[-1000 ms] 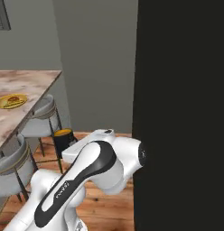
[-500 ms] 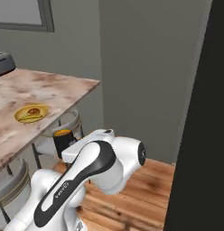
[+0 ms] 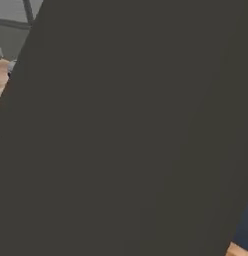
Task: Pick up the brewed coffee from the coffee machine and place it next to the breakfast plate on the dining counter.
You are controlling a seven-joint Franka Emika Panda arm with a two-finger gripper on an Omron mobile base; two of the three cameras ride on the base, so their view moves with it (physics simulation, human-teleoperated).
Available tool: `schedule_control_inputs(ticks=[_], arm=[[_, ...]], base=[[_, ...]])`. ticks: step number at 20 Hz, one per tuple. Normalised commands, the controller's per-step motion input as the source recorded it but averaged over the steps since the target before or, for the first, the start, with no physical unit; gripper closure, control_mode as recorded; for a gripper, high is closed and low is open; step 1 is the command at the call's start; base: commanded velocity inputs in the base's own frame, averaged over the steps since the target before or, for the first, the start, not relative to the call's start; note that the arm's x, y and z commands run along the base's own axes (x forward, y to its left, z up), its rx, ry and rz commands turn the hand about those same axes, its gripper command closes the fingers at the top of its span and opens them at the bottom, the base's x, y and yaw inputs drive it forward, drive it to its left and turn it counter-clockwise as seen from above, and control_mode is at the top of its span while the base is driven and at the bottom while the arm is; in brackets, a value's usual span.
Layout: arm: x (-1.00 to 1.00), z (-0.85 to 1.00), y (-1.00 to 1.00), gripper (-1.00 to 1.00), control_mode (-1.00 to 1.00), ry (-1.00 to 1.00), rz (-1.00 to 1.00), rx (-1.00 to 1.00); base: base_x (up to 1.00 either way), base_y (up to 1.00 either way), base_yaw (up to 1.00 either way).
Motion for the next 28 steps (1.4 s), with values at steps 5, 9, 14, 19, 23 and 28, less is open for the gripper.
schedule_control_inputs(ticks=[5,9,14,19,23,28], arm=[[0.0,0.0,0.0,1.0,1.0,0.0,0.0,0.0],[0.0,0.0,0.0,1.0,1.0,0.0,0.0,0.0],[0.0,0.0,0.0,1.0,1.0,0.0,0.0,0.0],[0.0,0.0,0.0,1.0,1.0,0.0,0.0,0.0],[0.0,0.0,0.0,1.0,1.0,0.0,0.0,0.0],[0.0,0.0,0.0,1.0,1.0,0.0,0.0,0.0]], base=[[1.0,-0.24,0.55],[1.0,-0.21,0.56],[1.0,-0.14,0.58],[1.0,-0.1,0.57],[1.0,-0.05,0.56],[1.0,0.0,0.54]])
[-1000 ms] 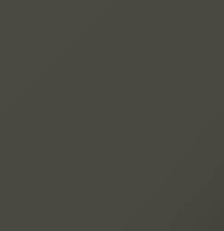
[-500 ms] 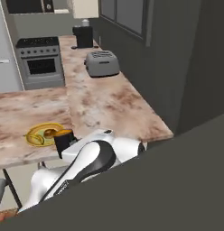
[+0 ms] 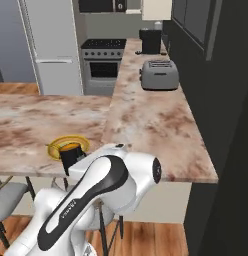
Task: Pick up the brewed coffee from the coffee machine and place it next to the breakfast plate on the dining counter.
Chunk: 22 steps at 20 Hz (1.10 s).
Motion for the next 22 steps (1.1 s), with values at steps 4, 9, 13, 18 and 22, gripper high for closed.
schedule_control_inputs(ticks=[4,9,13,18,22], arm=[[0.0,0.0,0.0,1.0,1.0,0.0,0.0,0.0],[0.0,0.0,0.0,1.0,1.0,0.0,0.0,0.0],[0.76,-0.2,0.12,1.0,-1.0,0.0,0.14,-0.09],[0.77,-0.12,0.15,1.0,-1.0,-0.07,0.0,-0.15],[0.95,-0.05,0.0,1.0,-1.0,-0.06,-0.01,-0.06]], base=[[1.0,0.0,0.51],[1.0,0.08,0.4],[0.0,0.0,0.0],[0.0,0.0,0.0],[0.0,0.0,0.0]])
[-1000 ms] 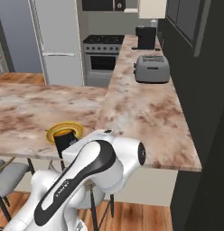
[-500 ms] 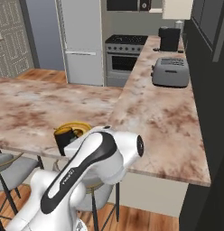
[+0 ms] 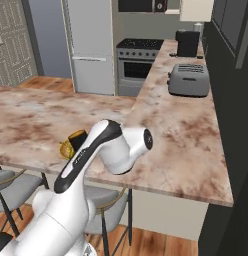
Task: Pick up the brewed coffee from the coffee machine and place it next to the breakfast plate on the dining counter.
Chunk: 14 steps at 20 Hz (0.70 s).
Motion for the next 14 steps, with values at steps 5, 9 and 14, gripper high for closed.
schedule_control_inputs(ticks=[5,9,14], arm=[[0.98,-0.01,-0.06,1.0,-1.0,-0.08,0.0,0.02],[0.91,-0.04,-0.17,1.0,-1.0,-0.1,-0.01,0.1],[0.63,-0.08,-0.09,1.0,-1.0,-0.08,0.0,0.04]], base=[[0.0,0.0,0.0],[0.0,0.0,0.0],[0.0,0.0,0.0]])
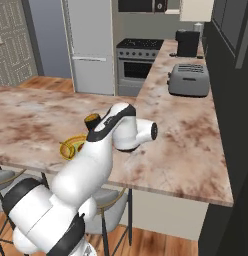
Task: Pick up the brewed coffee from the coffee machine and place it next to the breakfast plate on the dining counter.
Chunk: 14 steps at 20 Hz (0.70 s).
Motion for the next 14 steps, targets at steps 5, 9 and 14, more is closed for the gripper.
schedule_control_inputs(ticks=[5,9,14], arm=[[0.36,-0.28,0.0,1.0,-1.0,-0.13,0.0,0.0],[0.26,-0.45,0.0,1.0,-1.0,-0.14,0.0,0.0],[0.29,-0.51,0.0,1.0,-1.0,-0.12,0.0,0.0]], base=[[0.0,0.0,0.0],[0.0,0.0,0.0],[0.0,0.0,0.0]])
